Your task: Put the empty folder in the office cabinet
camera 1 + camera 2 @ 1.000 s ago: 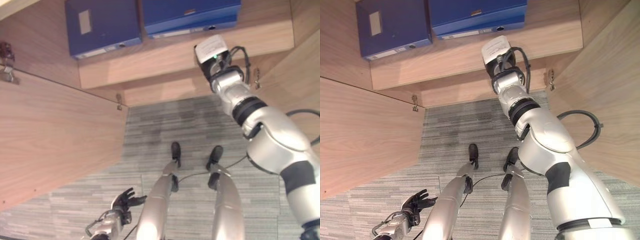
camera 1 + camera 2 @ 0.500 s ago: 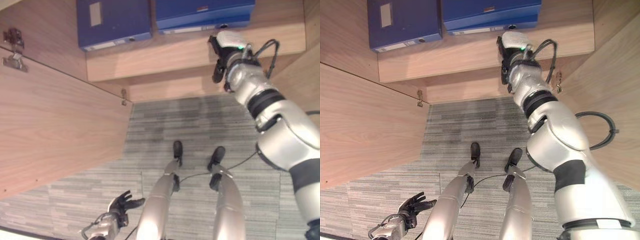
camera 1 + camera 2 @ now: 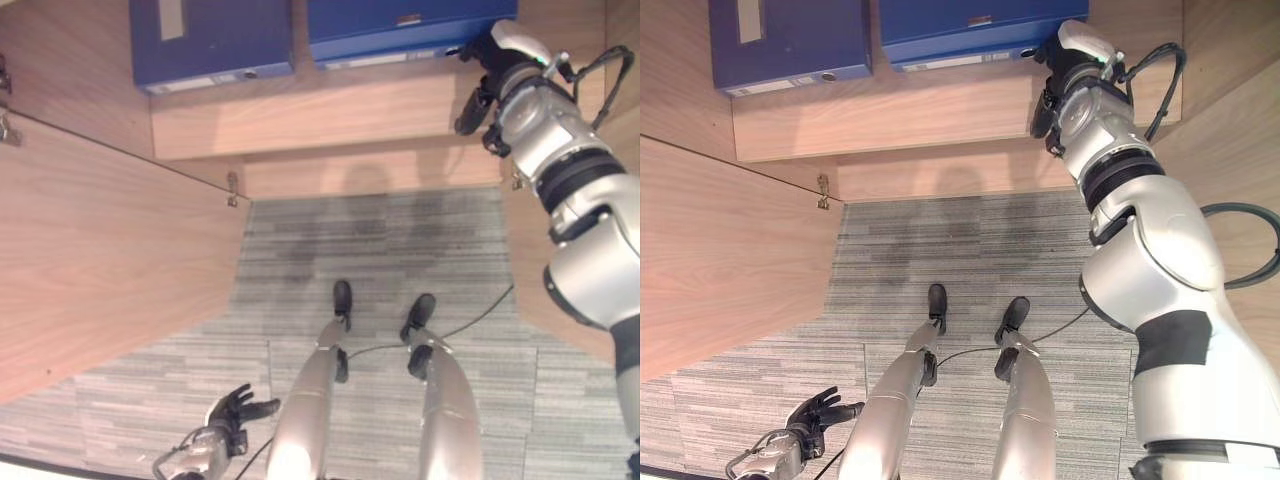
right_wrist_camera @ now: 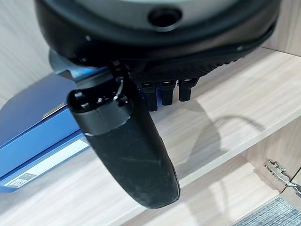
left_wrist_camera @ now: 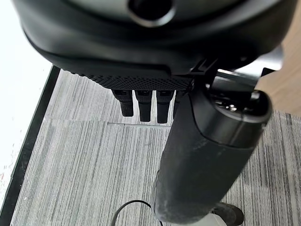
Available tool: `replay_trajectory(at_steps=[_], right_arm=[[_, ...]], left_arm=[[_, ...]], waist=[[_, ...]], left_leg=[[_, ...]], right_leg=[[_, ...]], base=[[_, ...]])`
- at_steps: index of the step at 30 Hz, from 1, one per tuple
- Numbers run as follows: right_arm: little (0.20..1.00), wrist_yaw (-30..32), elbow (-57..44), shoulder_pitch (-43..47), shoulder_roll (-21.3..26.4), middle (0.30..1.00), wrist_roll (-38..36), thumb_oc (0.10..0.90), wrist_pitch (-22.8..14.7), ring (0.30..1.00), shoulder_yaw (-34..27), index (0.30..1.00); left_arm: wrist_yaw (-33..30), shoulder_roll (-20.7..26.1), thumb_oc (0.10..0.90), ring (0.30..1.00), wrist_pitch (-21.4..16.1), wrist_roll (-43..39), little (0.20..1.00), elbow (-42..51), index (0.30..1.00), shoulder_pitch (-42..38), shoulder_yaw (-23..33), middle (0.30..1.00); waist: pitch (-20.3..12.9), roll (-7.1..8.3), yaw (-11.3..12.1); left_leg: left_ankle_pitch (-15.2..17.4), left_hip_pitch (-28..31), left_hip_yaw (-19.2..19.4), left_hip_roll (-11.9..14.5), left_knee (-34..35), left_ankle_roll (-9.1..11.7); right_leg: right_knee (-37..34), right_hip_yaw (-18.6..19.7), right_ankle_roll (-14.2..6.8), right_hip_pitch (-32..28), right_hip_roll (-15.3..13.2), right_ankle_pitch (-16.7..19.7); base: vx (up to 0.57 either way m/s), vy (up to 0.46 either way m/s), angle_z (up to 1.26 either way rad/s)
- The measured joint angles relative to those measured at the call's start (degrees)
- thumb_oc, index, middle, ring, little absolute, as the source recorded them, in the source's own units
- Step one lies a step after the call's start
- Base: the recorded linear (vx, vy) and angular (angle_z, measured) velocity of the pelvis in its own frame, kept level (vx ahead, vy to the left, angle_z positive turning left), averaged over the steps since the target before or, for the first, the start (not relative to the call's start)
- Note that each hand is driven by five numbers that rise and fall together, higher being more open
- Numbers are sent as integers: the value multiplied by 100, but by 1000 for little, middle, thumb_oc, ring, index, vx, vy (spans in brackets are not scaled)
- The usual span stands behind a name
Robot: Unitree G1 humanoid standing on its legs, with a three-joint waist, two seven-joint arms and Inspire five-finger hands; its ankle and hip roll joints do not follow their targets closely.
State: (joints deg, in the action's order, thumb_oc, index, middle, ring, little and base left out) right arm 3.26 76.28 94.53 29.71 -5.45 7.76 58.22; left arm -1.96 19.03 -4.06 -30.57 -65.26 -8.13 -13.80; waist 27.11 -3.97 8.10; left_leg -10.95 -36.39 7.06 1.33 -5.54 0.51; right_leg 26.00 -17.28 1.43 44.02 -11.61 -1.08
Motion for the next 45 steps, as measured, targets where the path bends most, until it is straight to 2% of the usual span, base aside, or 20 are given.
replay_trajectory(at_steps=[4,8,15,19,21,22,23,24,26,27,30,32,35,39,40,42,43,45], right_arm=[[900,-12,26,-20,-118,900,384,800,6,900,152,900],[900,128,2,-241,-548,900,998,800,43,900,171,900],[900,326,-151,-485,-690,900,1487,800,73,900,124,900],[900,264,-407,-953,-698,900,1890,800,63,900,-14,900],[900,163,-430,-1338,-715,900,2081,800,43,900,-194,900],[900,84,-430,-1524,-744,900,2118,800,25,900,-229,900],[900,21,-382,-1767,-893,900,2119,800,24,900,-219,900],[900,-23,-391,-1886,-908,900,2183,800,22,900,-216,900],[900,-50,-420,-2189,-936,900,2427,800,-36,900,-238,900],[900,-173,-415,-2547,-1011,900,2632,800,-55,900,-248,900],[900,-333,-395,-3045,-1143,900,2830,800,-66,900,-276,900],[900,-484,-394,-3372,-1152,900,2984,800,-117,900,-276,900],[900,-562,-394,-3581,-1122,900,3002,800,-135,900,-454,900],[900,-751,-393,-4059,-1169,900,2923,800,-185,900,-819,900],[900,-816,-391,-4288,-1185,900,2816,800,-196,900,-975,900],[900,-896,-381,-4473,-1195,900,2635,800,-200,900,-1150,900],[900,-877,-359,-4690,-1201,900,2402,800,-238,900,-1549,900],[900,-809,-323,-4966,-1338,900,2152,800,-216,900,-1699,900]], left_arm=[[0,8,800,900,-5,0,900,9,900,9,3,900],[-1,7,800,900,1,0,900,23,900,17,2,900],[-8,6,800,900,0,53,900,53,900,1,21,900],[-14,-3,800,900,10,204,900,50,900,-65,69,900],[-28,-16,800,900,31,274,900,-2,900,-154,69,900],[-27,-39,800,900,23,283,900,3,900,-161,62,900],[-27,-61,800,900,-17,284,900,7,900,-90,39,900],[-29,-72,800,900,-6,316,900,26,900,-84,71,900],[-39,-152,800,900,64,431,900,-34,900,-161,131,900],[-38,-248,800,900,13,450,900,-45,900,-107,178,900],[1,-282,800,900,4,538,900,-73,900,51,177,900],[6,-311,800,900,-4,666,900,-157,900,176,199,900],[11,-374,800,900,5,750,900,-234,900,304,331,900],[42,-441,800,900,108,1091,900,-475,900,588,393,900],[45,-439,800,900,119,1138,900,-497,900,713,401,900],[105,-440,800,900,158,1210,900,-524,900,762,400,900],[143,-445,800,900,197,1325,900,-589,900,719,413,900],[134,-439,800,900,245,1409,900,-671,900,740,381,900]], waist=[[-7,13,11],[-10,10,12],[-25,-8,22],[-40,-40,57],[-59,-90,135],[-129,-146,139],[-401,-161,158],[-536,-185,141],[-594,-281,163],[-630,-329,160],[-961,-316,140],[-1049,-337,131],[-1163,-328,135],[-1317,-229,131],[-1449,-169,132],[-1506,-98,113],[-1544,-56,114],[-1659,40,137]], left_leg=[[-82,44,-16,1,190,25],[-93,46,1,41,190,34],[-108,105,41,59,190,62],[-115,380,52,60,199,89],[-82,703,65,77,252,93],[-78,824,44,82,305,100],[-25,813,48,67,356,86],[-23,819,55,58,377,91],[-37,1015,51,69,396,106],[17,1357,62,78,434,110],[60,1577,72,119,538,123],[21,1869,55,170,651,112],[32,1985,49,230,699,148],[100,2340,22,358,699,228],[127,2404,-19,378,695,252],[215,2525,-57,376,660,274],[233,2608,-104,384,615,271],[377,2683,-120,371,459,327]], right_leg=[[11,-7,-32,51,14,-22],[41,12,-25,82,53,-28],[73,46,17,65,78,-38],[-21,55,62,-219,96,-42],[-142,54,66,-563,134,-33],[-202,31,57,-705,142,-25],[-212,34,37,-671,127,-40],[-258,49,41,-678,132,-55],[-355,30,-12,-916,163,2],[-475,27,-16,-1288,192,2],[-650,11,-39,-1534,265,9],[-841,-31,-62,-1871,356,39],[-948,-57,-60,-2022,431,48],[-1172,-134,-46,-2512,586,46],[-1200,-195,-25,-2614,605,11],[-1177,-217,-1,-2739,613,-40],[-1184,-239,24,-2857,619,-64],[-1187,-160,84,-2949,618,-117]], base=[[16,-38,0],[-8,-3,-4],[-10,16,-2],[-20,35,-1],[-3,14,-4],[0,0,0],[0,0,0],[0,0,0],[0,0,0],[16,-29,-6],[18,-41,-5],[-39,-50,-4],[-15,-61,-2],[-19,-52,2],[-23,-15,17],[-45,24,11],[-37,53,4],[17,67,-16]])
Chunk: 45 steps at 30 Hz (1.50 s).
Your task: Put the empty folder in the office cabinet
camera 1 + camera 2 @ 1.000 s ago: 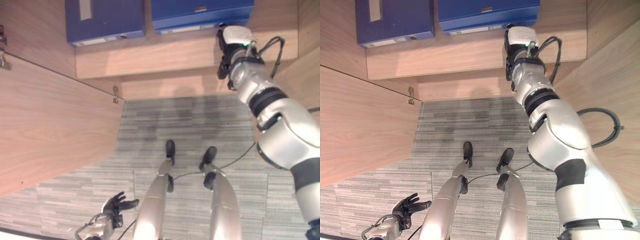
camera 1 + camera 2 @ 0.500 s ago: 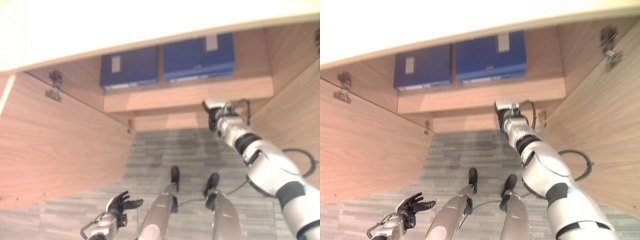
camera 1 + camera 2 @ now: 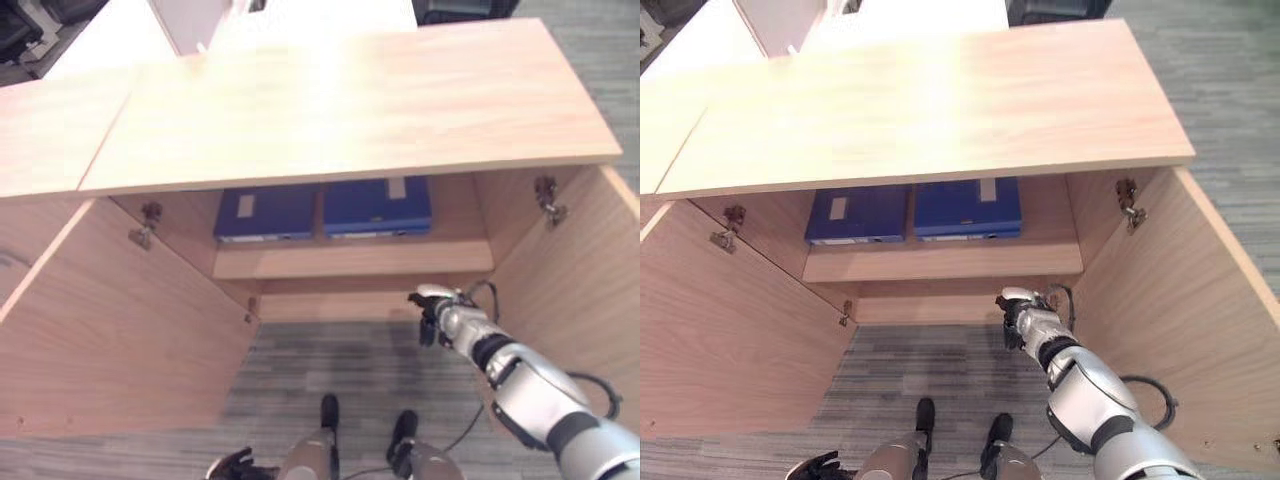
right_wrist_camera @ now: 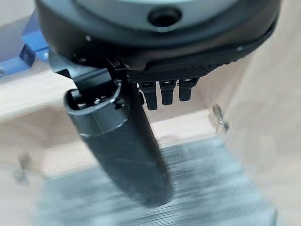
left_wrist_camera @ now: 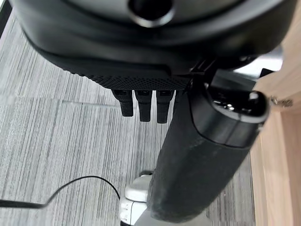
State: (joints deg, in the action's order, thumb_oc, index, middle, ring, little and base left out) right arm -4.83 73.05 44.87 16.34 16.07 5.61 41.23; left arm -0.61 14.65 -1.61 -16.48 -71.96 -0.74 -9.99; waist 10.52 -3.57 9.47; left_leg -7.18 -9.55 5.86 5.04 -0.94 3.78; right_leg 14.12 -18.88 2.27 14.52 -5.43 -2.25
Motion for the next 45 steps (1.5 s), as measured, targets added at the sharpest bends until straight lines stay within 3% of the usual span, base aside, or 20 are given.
replay_trajectory(at_steps=[2,3,6,7,9,10,17,20,26,30,32,33,34,37,39,40,41,45], right_arm=[[900,93,16,-406,-162,900,-187,800,-40,900,-247,900],[900,138,58,-571,-254,900,-263,800,-41,900,-346,900],[900,190,200,-1414,-449,900,-698,800,-30,900,-922,900],[900,281,241,-1800,-486,900,-907,800,-39,900,-1216,900],[900,317,377,-2031,-471,900,-1023,800,-35,900,-1215,900],[900,410,365,-2403,-413,900,-1116,800,-57,900,-1384,900],[900,473,325,-3362,-231,900,-1742,800,-159,900,-2177,900],[900,620,121,-3827,-218,900,-2147,800,-421,900,-2698,900],[900,745,198,-4112,-256,900,-2647,800,-529,900,-3234,900],[900,809,183,-4311,-257,900,-2760,800,-547,900,-3413,900],[900,822,190,-4330,-252,900,-2818,800,-532,900,-3432,900],[900,814,188,-4335,-237,900,-2907,800,-529,900,-3573,900],[900,835,192,-4342,-221,900,-2982,800,-527,900,-3684,900],[900,895,117,-4378,51,900,-3150,800,-539,900,-4033,900],[900,944,13,-4384,237,900,-3211,800,-550,900,-4034,900],[900,983,-269,-4438,356,900,-3210,800,-477,900,-4104,900],[900,1057,-1050,-4582,598,900,-3205,800,-561,900,-4206,900],[900,1231,-2817,-4866,1397,900,-2892,800,-616,900,-4349,900]], left_arm=[[-14,1,800,900,59,114,900,-5,900,-69,-110,900],[-1,2,800,900,30,128,900,13,900,-43,-146,900],[-9,10,800,900,21,221,900,27,900,-107,-219,900],[-3,-8,800,900,2,385,900,23,900,-48,-249,900],[-2,-14,800,900,1,440,900,3,900,-26,-348,900],[30,-23,800,900,-5,652,900,2,900,8,-390,900],[-21,-34,800,900,-50,1265,900,-527,900,26,-319,900],[-166,-204,800,900,-35,1350,900,-552,900,141,-210,900],[-244,-153,800,900,-82,1334,900,-617,900,170,-80,900],[-238,-15,800,900,-84,1337,900,-628,900,197,8,900],[-248,35,800,900,-83,1342,900,-629,900,195,44,900],[-238,88,800,900,-84,1365,900,-617,900,224,92,900],[-249,70,800,900,-86,1415,900,-612,900,224,87,900],[-239,104,800,900,-85,1512,900,-656,900,247,128,900],[-238,76,800,900,-85,1512,900,-686,900,245,128,900],[-234,54,800,900,-84,1516,900,-624,900,241,170,900],[-164,-48,800,900,-113,1512,900,-621,900,402,432,900],[-145,-175,800,900,-21,1458,900,-597,900,453,1062,900]], waist=[[-108,150,-61],[-214,193,-49],[-557,374,-245],[-744,363,-302],[-884,373,-414],[-966,307,-556],[-1094,141,-937],[-1110,193,-1046],[-1075,426,-1205],[-1042,703,-1281],[-1003,681,-1256],[-896,681,-1266],[-867,693,-1279],[-819,655,-1413],[-786,620,-1427],[-748,635,-1475],[-695,514,-1513],[-681,350,-1585]], left_leg=[[175,107,-232,-94,-194,100],[215,157,-362,-151,-201,55],[315,446,-284,-224,30,-61],[325,561,-230,-236,155,-109],[336,645,-121,-302,255,-147],[280,814,-113,-369,457,-253],[416,1142,496,-518,580,-448],[481,1228,694,-627,560,-522],[575,1356,1004,-742,562,-559],[641,1372,1413,-832,560,-640],[653,1362,1656,-770,589,-721],[648,1380,1860,-688,588,-874],[658,1372,1925,-652,588,-882],[711,1378,2042,-613,590,-826],[717,1375,2070,-635,590,-815],[705,1410,2104,-619,591,-765],[724,1417,2191,-615,591,-705],[714,1448,2239,-606,589,-572]], right_leg=[[-107,103,-5,-132,-12,17],[-135,120,-29,-190,-9,34],[-427,254,-177,-407,-5,150],[-576,325,-242,-505,10,235],[-746,443,-321,-525,1,332],[-980,502,-394,-679,-3,456],[-1506,1027,-556,-922,-9,842],[-1521,1264,-545,-924,-8,982],[-1521,1529,-732,-879,-102,984],[-1336,1718,-806,-588,-220,936],[-1315,1610,-903,-523,-265,868],[-1145,1308,-964,-461,-346,792],[-960,1053,-966,-400,-414,787],[-829,1036,-1158,-596,-513,659],[-1052,1069,-1147,-779,-511,675],[-1185,1085,-1073,-851,-465,759],[-1474,1297,-1048,-921,-378,953],[-1955,1438,-892,-1107,-269,1215]], base=[[67,94,-26],[59,78,-25],[57,197,-21],[9,197,-38],[7,172,-44],[-4,167,-31],[-44,131,-42],[-72,118,-42],[-56,71,-29],[-107,27,-55],[-72,-17,-69],[-75,-23,-73],[-42,-23,-61],[-5,-23,-25],[38,-59,-17],[50,-84,-25],[36,-80,-34],[23,-60,-24]])
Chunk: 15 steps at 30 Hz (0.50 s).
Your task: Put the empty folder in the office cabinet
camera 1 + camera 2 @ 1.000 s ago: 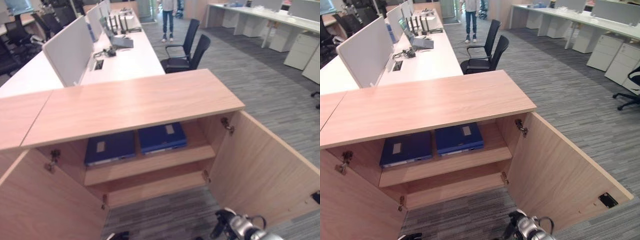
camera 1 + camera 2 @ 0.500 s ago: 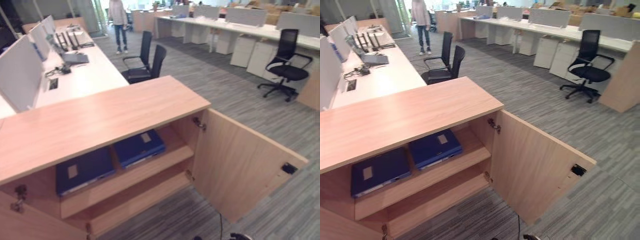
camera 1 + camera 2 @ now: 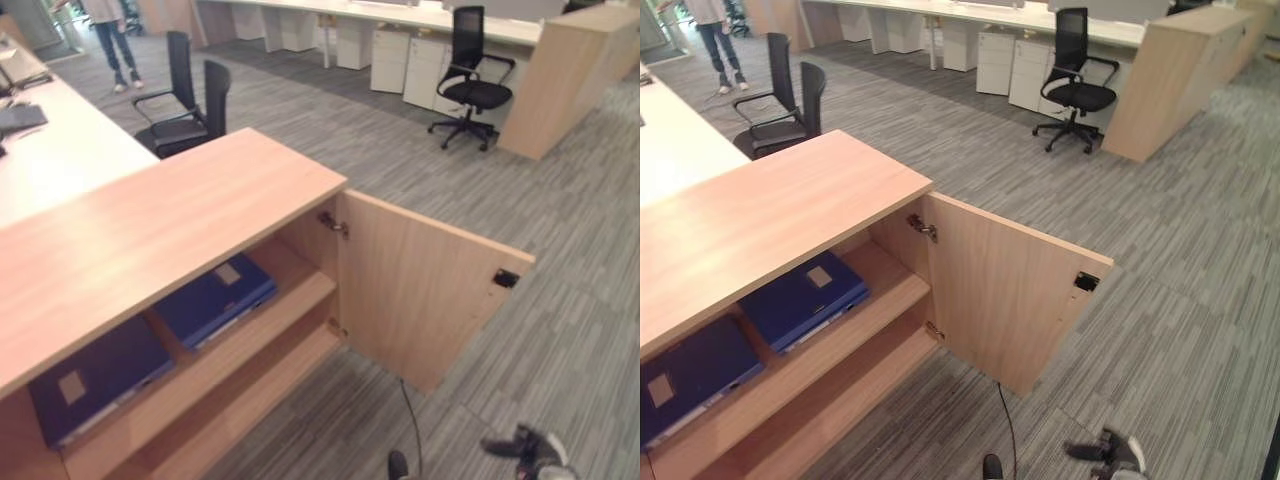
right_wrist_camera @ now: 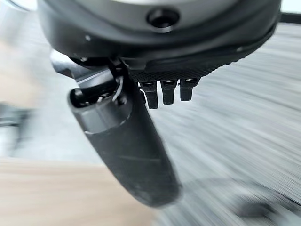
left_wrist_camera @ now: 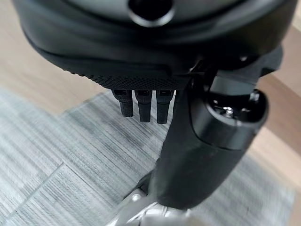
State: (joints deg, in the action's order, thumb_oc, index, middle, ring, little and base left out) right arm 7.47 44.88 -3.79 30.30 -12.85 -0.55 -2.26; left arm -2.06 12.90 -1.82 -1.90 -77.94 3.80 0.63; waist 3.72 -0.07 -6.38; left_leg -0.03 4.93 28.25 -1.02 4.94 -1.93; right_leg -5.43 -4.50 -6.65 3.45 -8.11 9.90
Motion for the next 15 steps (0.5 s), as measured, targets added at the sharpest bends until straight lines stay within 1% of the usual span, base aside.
replay_trajectory(at_steps=[2,4,6,7,10,12,15], right_arm=[[900,31,-416,-2,325,900,244,800,-56,900,-117,900],[900,79,-487,166,608,900,390,800,-88,900,-318,900],[900,80,-637,216,865,900,489,800,-77,900,-323,900],[900,107,-759,252,952,900,584,800,-99,900,-359,900],[900,15,-1298,254,987,900,609,800,-80,900,-277,900],[900,-51,-1531,266,998,900,611,800,-77,900,-236,900],[900,-237,-1762,425,1053,900,614,800,-99,900,75,900]], left_arm=[[16,1,800,900,-3,-6,900,32,900,-21,22,900],[17,20,800,900,-4,-9,900,57,900,-76,23,900],[17,35,800,900,-4,-9,900,51,900,-97,14,900],[16,62,800,900,-1,-11,900,45,900,-128,15,900],[23,128,800,900,11,-12,900,29,900,-92,12,900],[30,128,800,900,11,-12,900,35,900,-99,13,900],[32,134,800,900,10,-11,900,33,900,-101,12,900]], waist=[[-8,7,4],[-17,86,10],[-23,95,7],[-43,124,-13],[-64,173,-81],[-69,169,-87],[-89,135,-103]], left_leg=[[-1,8,-40,22,0,5],[-7,9,-45,37,0,17],[-7,3,-44,29,1,17],[-8,6,-42,28,0,15],[-12,4,-38,26,-1,13],[-31,5,-39,22,-1,-16],[-46,3,-45,12,-1,-38]], right_leg=[[1,0,10,-15,30,-8],[0,-5,13,-16,41,-10],[1,-5,12,-12,29,-10],[1,-5,12,-12,24,-9],[0,-7,11,-10,17,-9],[0,-7,11,-14,7,-9],[0,-14,10,-17,-3,-8]], base=[[3,-37,-4],[-3,-54,0],[-4,-44,0],[-2,-67,0],[1,-55,0],[0,-32,1],[5,-14,1]])
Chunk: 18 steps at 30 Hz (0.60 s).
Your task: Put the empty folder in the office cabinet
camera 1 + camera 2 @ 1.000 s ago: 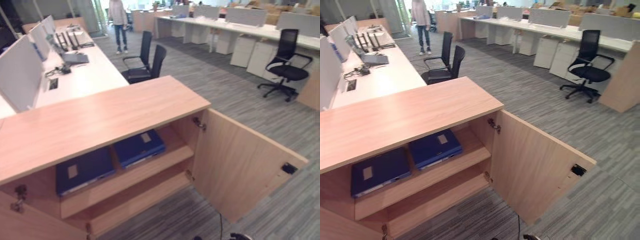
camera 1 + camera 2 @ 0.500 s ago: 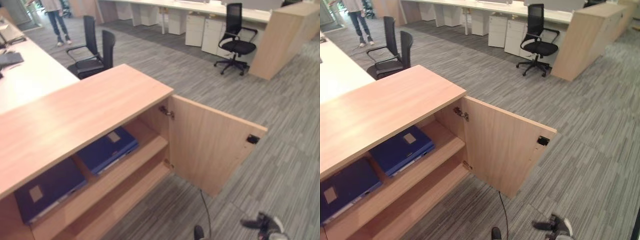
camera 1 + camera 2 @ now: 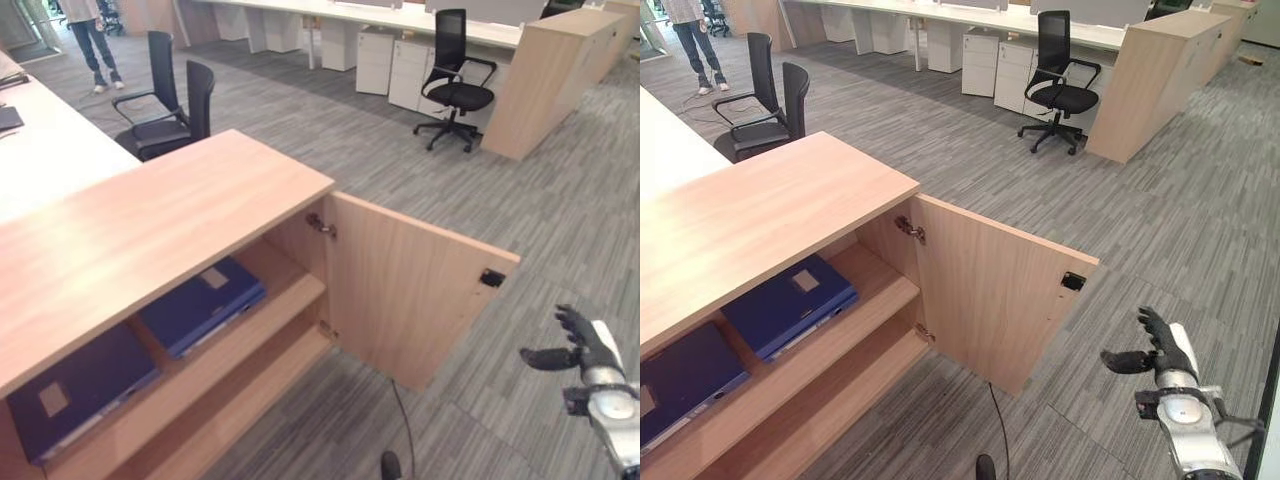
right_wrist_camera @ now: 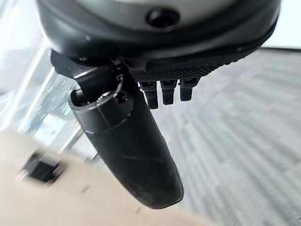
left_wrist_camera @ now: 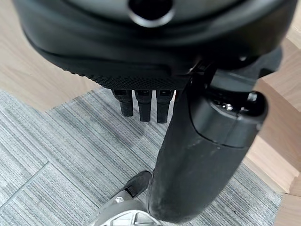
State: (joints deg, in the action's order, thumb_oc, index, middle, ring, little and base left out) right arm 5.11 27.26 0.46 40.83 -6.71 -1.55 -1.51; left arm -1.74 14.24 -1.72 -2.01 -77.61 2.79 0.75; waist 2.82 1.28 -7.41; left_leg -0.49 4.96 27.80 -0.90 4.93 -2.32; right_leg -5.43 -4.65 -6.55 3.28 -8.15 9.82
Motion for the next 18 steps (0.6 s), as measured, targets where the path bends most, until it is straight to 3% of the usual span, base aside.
replay_trajectory(at_steps=[6,13,16,18], right_arm=[[900,-362,-73,567,145,900,-36,800,5,900,694,900],[900,-432,108,1293,510,900,-485,800,106,900,1210,900],[900,-428,1132,2250,508,900,-830,800,87,900,1665,900],[900,-377,1694,2821,498,900,-1060,800,86,900,1661,900]], left_arm=[[2,-4,800,900,9,-2,900,-49,900,47,-35,900],[4,-3,800,900,41,-23,900,-101,900,97,-79,900],[16,-2,800,900,39,-230,900,-89,900,35,-220,900],[38,1,800,900,10,-243,900,21,900,-43,-305,900]], waist=[[-123,-234,151],[-133,-262,151],[-136,-266,183],[-135,-291,309]], left_leg=[[25,-1,-34,-8,2,42],[11,-44,-25,-8,2,47],[1,-71,-19,-14,2,47],[-23,-97,-34,-17,1,35]], right_leg=[[-1,-26,0,-15,-9,-1],[-1,-16,-14,31,-10,11],[-1,-8,-7,42,-20,32],[-1,-33,-27,57,-30,48]], base=[[8,-18,2],[1,-5,-1],[1,-11,0],[-5,-3,6]])
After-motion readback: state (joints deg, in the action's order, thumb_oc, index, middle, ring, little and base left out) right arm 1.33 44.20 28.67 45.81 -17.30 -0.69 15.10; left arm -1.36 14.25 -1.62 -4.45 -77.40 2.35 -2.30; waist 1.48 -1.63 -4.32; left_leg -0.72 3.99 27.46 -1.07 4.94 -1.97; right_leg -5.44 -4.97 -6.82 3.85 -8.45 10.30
